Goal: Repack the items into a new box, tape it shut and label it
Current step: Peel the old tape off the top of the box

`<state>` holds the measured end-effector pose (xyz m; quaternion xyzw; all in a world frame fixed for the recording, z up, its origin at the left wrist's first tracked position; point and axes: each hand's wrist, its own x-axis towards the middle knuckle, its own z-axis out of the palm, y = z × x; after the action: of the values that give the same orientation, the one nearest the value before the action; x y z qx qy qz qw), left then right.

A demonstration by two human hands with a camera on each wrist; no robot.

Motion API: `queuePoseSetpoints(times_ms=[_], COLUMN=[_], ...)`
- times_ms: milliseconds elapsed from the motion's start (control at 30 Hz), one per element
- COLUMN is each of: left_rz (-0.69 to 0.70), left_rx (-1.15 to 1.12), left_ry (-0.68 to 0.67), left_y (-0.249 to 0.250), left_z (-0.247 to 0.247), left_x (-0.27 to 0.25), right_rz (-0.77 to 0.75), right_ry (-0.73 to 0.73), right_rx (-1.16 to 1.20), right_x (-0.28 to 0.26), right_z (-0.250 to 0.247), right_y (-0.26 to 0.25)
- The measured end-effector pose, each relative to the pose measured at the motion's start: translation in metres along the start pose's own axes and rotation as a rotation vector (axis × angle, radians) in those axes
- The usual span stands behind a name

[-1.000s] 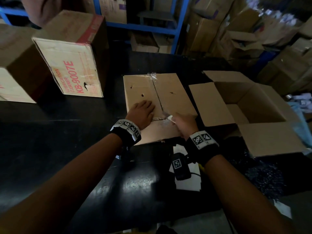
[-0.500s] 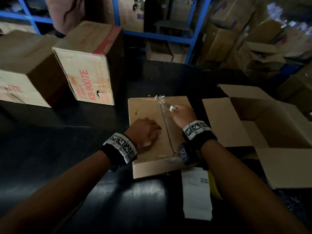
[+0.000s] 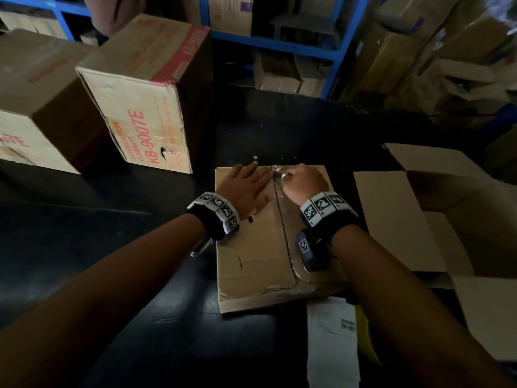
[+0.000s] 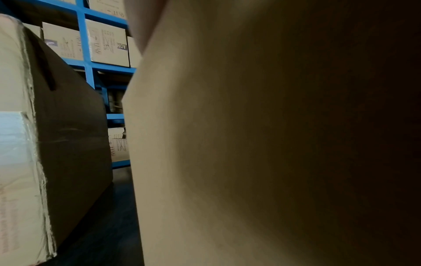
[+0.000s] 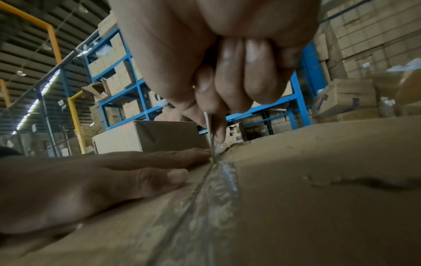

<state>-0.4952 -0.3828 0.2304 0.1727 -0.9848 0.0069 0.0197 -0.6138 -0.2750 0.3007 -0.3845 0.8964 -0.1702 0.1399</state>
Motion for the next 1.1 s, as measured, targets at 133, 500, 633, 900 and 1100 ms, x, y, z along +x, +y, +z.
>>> queuePoseSetpoints(times_ms=[133,500,633,900,1100], left_rz=[-0.004,-0.023,-0.036,-0.048,-0.076], left_rx=[-0.005,-0.017,-0.015,-0.009,0.008], left_ry=[0.027,-0.011,-0.015,-0.041,-0.057], left_y=[0.000,-0.001,-0.001,0.001,0.009], left_z=[0.002,0.004,0.003,0.001,-0.007], left_x=[0.000,0.001,0.001,0.001,-0.001], right_rz=[-0.010,0.002,-0.024,0.027,0.045], right_ry=[-0.016,-0.092,-0.111,-0.219,-0.287], right_rx=[-0.066,-0.112,-0.145,-0.217,-0.258], right_x=[0.000,0.000,-0.004,-0.021,-0.047], right_z=[0.000,-0.002,-0.007,-0.011,-0.022], right_y=[-0.007,-0.017,-0.015,-0.013,-0.007])
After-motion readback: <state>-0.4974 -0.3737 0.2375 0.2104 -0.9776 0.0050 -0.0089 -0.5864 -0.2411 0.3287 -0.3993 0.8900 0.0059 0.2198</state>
